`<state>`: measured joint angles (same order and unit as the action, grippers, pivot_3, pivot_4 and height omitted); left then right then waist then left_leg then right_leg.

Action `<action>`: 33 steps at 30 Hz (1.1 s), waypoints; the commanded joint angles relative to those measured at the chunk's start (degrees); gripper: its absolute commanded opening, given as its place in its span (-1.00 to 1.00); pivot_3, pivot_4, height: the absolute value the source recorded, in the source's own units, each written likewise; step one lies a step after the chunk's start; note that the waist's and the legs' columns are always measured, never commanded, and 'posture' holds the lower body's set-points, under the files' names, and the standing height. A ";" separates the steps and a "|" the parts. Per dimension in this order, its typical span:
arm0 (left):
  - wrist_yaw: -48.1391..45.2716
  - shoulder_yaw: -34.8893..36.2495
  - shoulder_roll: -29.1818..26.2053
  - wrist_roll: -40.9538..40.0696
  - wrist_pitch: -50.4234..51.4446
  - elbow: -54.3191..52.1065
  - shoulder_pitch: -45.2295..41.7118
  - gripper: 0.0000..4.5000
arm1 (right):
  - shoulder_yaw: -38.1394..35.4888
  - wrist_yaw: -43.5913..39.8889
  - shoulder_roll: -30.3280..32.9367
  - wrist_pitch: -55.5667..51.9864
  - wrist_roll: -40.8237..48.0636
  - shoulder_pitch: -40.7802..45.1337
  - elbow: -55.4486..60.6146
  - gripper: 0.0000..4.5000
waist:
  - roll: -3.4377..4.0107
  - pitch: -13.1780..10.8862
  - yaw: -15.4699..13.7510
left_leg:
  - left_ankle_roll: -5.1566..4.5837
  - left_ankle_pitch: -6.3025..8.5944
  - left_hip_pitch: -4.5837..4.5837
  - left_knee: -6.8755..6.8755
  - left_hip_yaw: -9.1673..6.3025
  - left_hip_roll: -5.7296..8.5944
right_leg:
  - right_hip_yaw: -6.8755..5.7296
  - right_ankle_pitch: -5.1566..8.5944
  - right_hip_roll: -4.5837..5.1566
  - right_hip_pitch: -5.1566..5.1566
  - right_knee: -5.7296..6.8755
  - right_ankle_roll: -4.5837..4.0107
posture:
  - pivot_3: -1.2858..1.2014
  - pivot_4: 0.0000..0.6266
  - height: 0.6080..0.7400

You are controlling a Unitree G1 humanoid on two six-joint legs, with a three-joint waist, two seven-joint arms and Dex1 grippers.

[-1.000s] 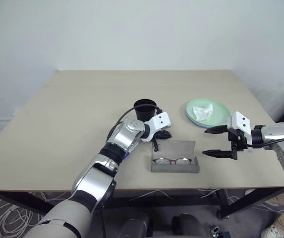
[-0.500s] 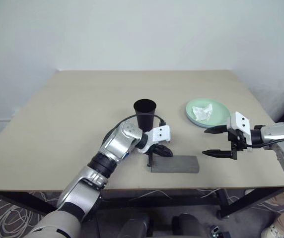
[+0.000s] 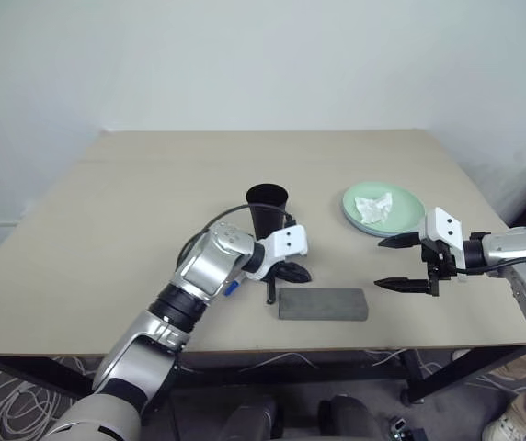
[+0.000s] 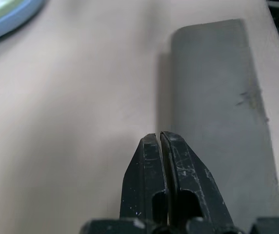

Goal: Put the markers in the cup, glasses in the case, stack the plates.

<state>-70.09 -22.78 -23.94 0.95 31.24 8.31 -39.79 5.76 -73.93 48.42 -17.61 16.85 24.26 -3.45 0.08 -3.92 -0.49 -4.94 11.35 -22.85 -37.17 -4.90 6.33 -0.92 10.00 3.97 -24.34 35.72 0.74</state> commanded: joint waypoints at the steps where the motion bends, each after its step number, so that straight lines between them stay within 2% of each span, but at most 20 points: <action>1: -0.96 4.89 -3.99 -5.10 6.38 -8.21 2.63 -0.99 | -1.48 0.03 0.10 0.16 0.74 1.15 1.62 1.00 | 0.01 0.00 -0.01 | 0.00 0.00 0.03 0.04 0.00 0.00 | 0.01 0.00 0.00 0.00 0.00 0.00 | 0.03 -1.00 0.99; 3: -1.76 7.05 -5.52 -8.63 9.71 -10.69 3.90 -0.99 | -1.56 -0.03 0.15 0.25 0.70 0.98 1.54 1.00 | 0.01 0.00 -0.02 | 0.00 0.00 0.05 0.09 0.00 0.00 | 0.01 0.00 0.00 0.00 -0.01 0.00 | 0.03 -1.00 0.99; 6: -0.78 9.75 -9.72 -10.52 13.20 -13.87 6.30 -0.73 | -1.32 -0.21 -0.02 0.30 0.62 1.04 1.24 1.00 | 0.00 -0.01 -0.05 | 0.01 0.00 0.04 0.09 -0.02 0.01 | 0.00 0.00 0.01 0.02 -0.03 -0.01 | 0.03 -1.00 0.99; 9: 1.13 12.45 -13.05 -11.81 14.50 -14.53 7.49 -0.28 | -0.77 -0.51 -0.48 0.43 0.38 1.82 0.50 1.00 | 0.01 -0.01 -0.02 | 0.00 0.00 0.05 0.08 0.01 0.01 | 0.04 0.01 0.00 0.02 -0.03 -0.02 | 0.03 -1.00 0.99; 14: 7.12 13.77 -14.26 -9.71 12.24 -8.62 5.48 0.49 | 0.00 -1.13 -1.28 0.89 -0.05 3.00 -0.68 1.00 | 0.02 -0.01 -0.05 | 0.01 0.00 0.08 0.08 -0.01 0.00 | 0.04 0.07 0.01 0.07 -0.03 -0.11 | 0.03 -1.00 0.99; 19: 11.01 11.86 -13.00 -7.96 9.45 -4.93 3.34 0.49 | 0.60 -1.32 -2.00 1.10 -0.34 3.85 -1.30 1.00 | 0.01 -0.01 -0.06 | 0.01 0.00 0.08 0.08 0.00 0.01 | 0.04 0.04 0.01 0.04 -0.03 -0.07 | 0.03 -1.00 0.99; 24: 14.25 7.09 -10.41 -3.86 7.45 -0.52 0.15 0.49 | 0.94 -1.37 -2.25 1.40 -0.41 4.13 -1.72 1.00 | 0.00 0.00 -0.05 | 0.01 0.00 0.06 0.12 0.01 0.05 | 0.06 0.00 0.02 0.00 -0.06 0.01 | 0.03 -1.00 0.99; 33: 16.22 2.34 -6.02 -0.14 9.58 7.70 -5.84 0.49 | 0.69 -0.86 -2.54 1.41 -0.41 3.42 -1.06 1.00 | 0.00 0.00 -0.03 | 0.01 0.00 0.08 0.17 0.03 0.04 | 0.06 -0.01 0.01 -0.02 -0.03 0.01 | 0.03 -1.00 0.99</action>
<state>-54.57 -20.22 -30.19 -0.23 40.67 15.90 -43.65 7.85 -74.99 45.88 -17.01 16.13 26.70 -5.95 0.08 -3.92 -0.52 -4.93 11.35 -22.77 -37.00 -4.87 6.38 -0.85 10.00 3.98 -24.37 35.70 0.75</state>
